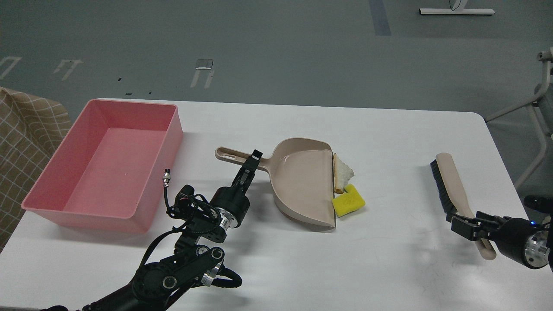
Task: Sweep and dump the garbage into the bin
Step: 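Grasp the brush handle with the right gripper and lift it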
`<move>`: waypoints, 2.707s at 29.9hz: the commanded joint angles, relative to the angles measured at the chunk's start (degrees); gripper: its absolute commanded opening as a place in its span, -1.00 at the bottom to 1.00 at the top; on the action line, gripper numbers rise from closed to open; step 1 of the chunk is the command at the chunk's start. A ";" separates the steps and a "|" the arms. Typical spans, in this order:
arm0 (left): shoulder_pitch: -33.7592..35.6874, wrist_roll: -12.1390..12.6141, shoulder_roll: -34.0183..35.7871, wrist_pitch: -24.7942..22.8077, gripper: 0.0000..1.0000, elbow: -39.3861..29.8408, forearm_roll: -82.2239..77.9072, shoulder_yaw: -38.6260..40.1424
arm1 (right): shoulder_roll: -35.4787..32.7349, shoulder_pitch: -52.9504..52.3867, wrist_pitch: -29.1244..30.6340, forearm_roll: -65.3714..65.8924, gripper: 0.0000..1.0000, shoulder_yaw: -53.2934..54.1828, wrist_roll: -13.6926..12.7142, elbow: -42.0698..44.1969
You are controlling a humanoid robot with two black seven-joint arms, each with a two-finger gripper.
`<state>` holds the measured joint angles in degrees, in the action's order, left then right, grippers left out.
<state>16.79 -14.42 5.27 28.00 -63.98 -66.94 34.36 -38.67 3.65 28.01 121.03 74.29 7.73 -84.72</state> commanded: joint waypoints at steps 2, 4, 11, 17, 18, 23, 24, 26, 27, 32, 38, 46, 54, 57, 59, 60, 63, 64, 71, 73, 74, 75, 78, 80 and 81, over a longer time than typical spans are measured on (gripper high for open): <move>0.00 0.00 0.09 0.00 -0.32 0.00 -0.03 0.01 | 0.00 -0.05 -0.01 0.00 0.18 -0.02 0.00 0.00; 0.00 0.00 0.18 0.00 -0.32 0.00 -0.03 0.00 | 0.09 -0.05 -0.01 0.00 0.13 -0.02 0.00 0.00; 0.00 0.00 0.09 0.00 -0.32 0.00 -0.03 0.01 | 0.18 -0.05 -0.01 0.00 0.06 -0.11 0.00 0.00; 0.00 0.00 0.09 0.00 -0.32 0.00 -0.03 0.01 | 0.09 -0.05 -0.01 0.00 -0.10 -0.11 0.09 0.00; 0.00 0.00 0.09 0.00 -0.32 0.00 -0.03 0.01 | 0.09 -0.05 -0.01 0.00 -0.16 -0.11 0.00 0.00; -0.09 0.00 0.09 0.00 -0.32 0.00 -0.03 0.01 | -0.09 -0.05 -0.01 0.00 -0.31 -0.20 0.09 -0.18; -0.09 0.00 0.18 0.00 -0.32 0.00 -0.03 0.01 | -0.09 -0.05 -0.01 0.00 -0.32 -0.20 0.09 -0.18; -0.09 0.00 0.18 0.00 -0.32 0.00 -0.03 0.01 | -0.17 0.04 -0.01 0.00 -0.37 -0.20 0.09 -0.18; -0.09 0.00 0.18 0.00 -0.32 0.00 -0.03 0.01 | -0.17 0.04 -0.01 0.00 -0.38 -0.20 0.09 -0.18; -0.09 0.00 0.18 0.00 -0.32 0.00 -0.03 0.01 | 0.00 -0.05 -0.01 0.00 -0.54 -0.11 0.09 -0.18; -0.09 0.00 0.09 0.00 -0.32 0.00 -0.03 0.01 | 0.00 -0.05 -0.01 -0.09 -0.70 -0.11 0.09 -0.36; -0.09 0.00 0.09 0.00 -0.32 0.00 -0.03 -0.08 | 0.61 -0.05 -0.01 -0.35 -0.77 -0.11 0.00 -0.62; 0.00 0.00 0.44 0.00 -0.32 0.00 -0.03 0.00 | 4.13 -0.31 -0.01 -0.27 -0.77 -0.20 -0.35 -1.94; 0.00 0.00 0.44 0.00 -0.32 0.00 -0.03 0.01 | 5.19 -0.22 -0.01 -0.18 -0.77 -0.64 -0.88 -2.99; 0.00 0.00 0.27 0.00 -0.32 0.00 -0.03 0.01 | 5.80 -0.40 -0.01 -0.18 -0.77 -1.69 -1.05 -3.61; 0.00 0.00 0.18 0.00 -0.32 0.00 -0.12 0.01 | 6.24 -0.75 -0.01 -0.09 -0.77 -2.47 -1.49 -3.69; 0.00 0.00 0.18 0.00 -0.32 0.00 -0.12 -0.08 | 7.03 -1.89 -0.01 -0.09 -0.77 -3.71 -2.20 -3.70; 0.00 0.00 0.18 0.00 -0.32 0.00 -0.12 -0.08 | 7.03 -1.89 -0.01 -0.09 -0.77 -3.71 -2.20 -3.70; -0.18 0.00 0.27 0.00 -0.34 -0.09 -0.12 -0.08 | 7.21 -1.98 -0.01 -0.09 -0.77 -4.15 -2.37 -3.61; -0.18 0.00 0.27 0.00 -0.38 -0.09 -0.21 -0.08 | 7.38 -1.98 -0.01 -0.09 -0.77 -4.15 -2.37 -3.61; -0.18 0.00 0.18 0.00 -0.38 -0.09 -0.21 -0.08 | 7.38 -1.98 -0.01 -0.09 -0.77 -4.15 -2.37 -3.61; -0.18 0.00 0.18 0.00 -0.38 -0.09 -0.21 -0.08 | 7.47 -1.98 -0.01 -0.09 -0.77 -4.15 -2.46 -3.61; -0.18 0.00 0.27 0.00 -0.38 -0.09 -0.21 -0.08 | 7.82 -2.07 -0.01 -0.09 -0.77 -4.15 -2.81 -3.61; -0.18 0.00 0.27 0.00 -0.40 -0.09 -0.21 -0.08 | 8.35 -2.33 -0.01 -0.09 -0.77 -4.24 -3.16 -3.61; -0.18 0.00 0.27 0.00 -0.43 -0.09 -0.21 -0.08 | 8.53 -2.42 -0.01 -0.09 -0.77 -4.24 -3.25 -3.61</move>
<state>16.61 -14.41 5.51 28.00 -64.07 -67.15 34.27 -30.77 1.51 27.98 120.96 70.12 4.88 -88.33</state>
